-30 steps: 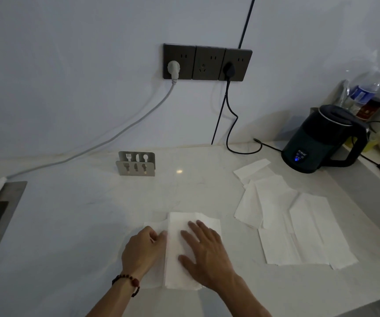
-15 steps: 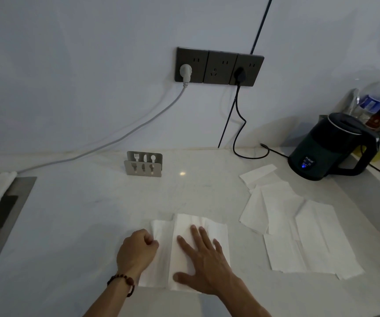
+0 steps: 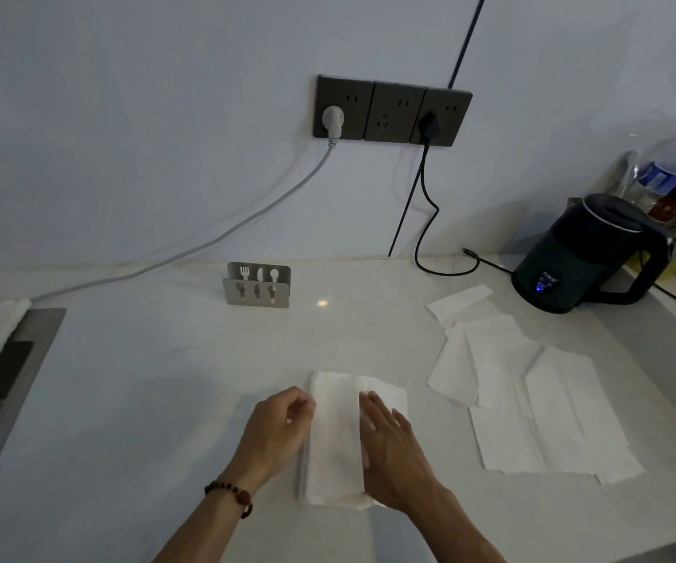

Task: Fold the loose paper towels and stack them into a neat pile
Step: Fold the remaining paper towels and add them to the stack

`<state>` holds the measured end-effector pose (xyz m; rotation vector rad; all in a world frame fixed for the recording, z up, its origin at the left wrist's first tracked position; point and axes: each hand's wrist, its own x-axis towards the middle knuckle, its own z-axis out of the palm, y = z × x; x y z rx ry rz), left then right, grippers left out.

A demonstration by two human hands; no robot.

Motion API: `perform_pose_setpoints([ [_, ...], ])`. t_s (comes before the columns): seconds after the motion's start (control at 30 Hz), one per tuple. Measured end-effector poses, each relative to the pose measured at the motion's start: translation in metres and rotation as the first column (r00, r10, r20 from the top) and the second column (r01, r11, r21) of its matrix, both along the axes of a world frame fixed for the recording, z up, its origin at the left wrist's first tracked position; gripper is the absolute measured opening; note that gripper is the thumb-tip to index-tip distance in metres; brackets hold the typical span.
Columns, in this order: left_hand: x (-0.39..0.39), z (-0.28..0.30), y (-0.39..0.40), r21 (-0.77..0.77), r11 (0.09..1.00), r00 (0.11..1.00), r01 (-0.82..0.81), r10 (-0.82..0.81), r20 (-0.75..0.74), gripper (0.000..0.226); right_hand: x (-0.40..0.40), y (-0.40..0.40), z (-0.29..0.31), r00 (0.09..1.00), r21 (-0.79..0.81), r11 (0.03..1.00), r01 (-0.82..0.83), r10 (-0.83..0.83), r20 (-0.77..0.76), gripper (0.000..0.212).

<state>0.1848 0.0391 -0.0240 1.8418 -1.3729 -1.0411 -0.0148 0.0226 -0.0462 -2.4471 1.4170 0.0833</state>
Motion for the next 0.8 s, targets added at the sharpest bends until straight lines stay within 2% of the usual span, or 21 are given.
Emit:
perform_pose_setpoints([
  [0.03, 0.001, -0.006, 0.002, -0.024, 0.998, 0.995, 0.05, -0.048, 0.091, 0.011, -0.004, 0.001, -0.001, 0.999, -0.056, 0.998, 0.036, -0.034, 0.031, 0.071],
  [0.1, 0.0, -0.015, 0.007, -0.045, 0.984, 0.959, 0.172, -0.157, 0.234, 0.026, -0.01, 0.007, -0.007, 0.99, -0.142, 0.985, 0.097, -0.081, 0.111, 0.048],
  [0.13, -0.001, -0.017, 0.009, -0.046, 0.973, 0.939, 0.225, -0.204, 0.276, 0.033, -0.011, 0.01, -0.008, 0.979, -0.135, 0.982, 0.129, -0.105, 0.172, 0.041],
  [0.17, -0.003, -0.018, 0.01, -0.044, 0.963, 0.924, 0.264, -0.24, 0.299, 0.038, -0.01, 0.013, -0.007, 0.962, -0.101, 0.979, 0.176, -0.15, 0.229, 0.041],
  [0.23, -0.005, -0.02, 0.011, -0.043, 0.954, 0.911, 0.296, -0.268, 0.314, 0.042, -0.007, 0.016, -0.001, 0.884, 0.105, 0.952, 0.287, -0.305, 0.353, 0.042],
  [0.33, -0.007, -0.022, 0.012, -0.037, 0.951, 0.896, 0.305, -0.274, 0.351, 0.044, 0.005, 0.013, 0.006, 0.735, 0.276, 0.861, 0.427, -0.508, 0.449, 0.023],
  [0.53, -0.006, -0.02, 0.011, -0.008, 0.918, 0.824, 0.397, -0.352, 0.444, 0.052, 0.016, 0.014, 0.0, 0.781, 0.151, 0.851, 0.503, -0.522, 0.343, 0.015],
  [0.8, -0.003, -0.022, 0.005, 0.09, 0.853, 0.706, 0.514, -0.48, 0.52, 0.063, 0.017, 0.017, -0.003, 0.822, 0.053, 0.858, 0.512, -0.506, 0.259, 0.021],
])
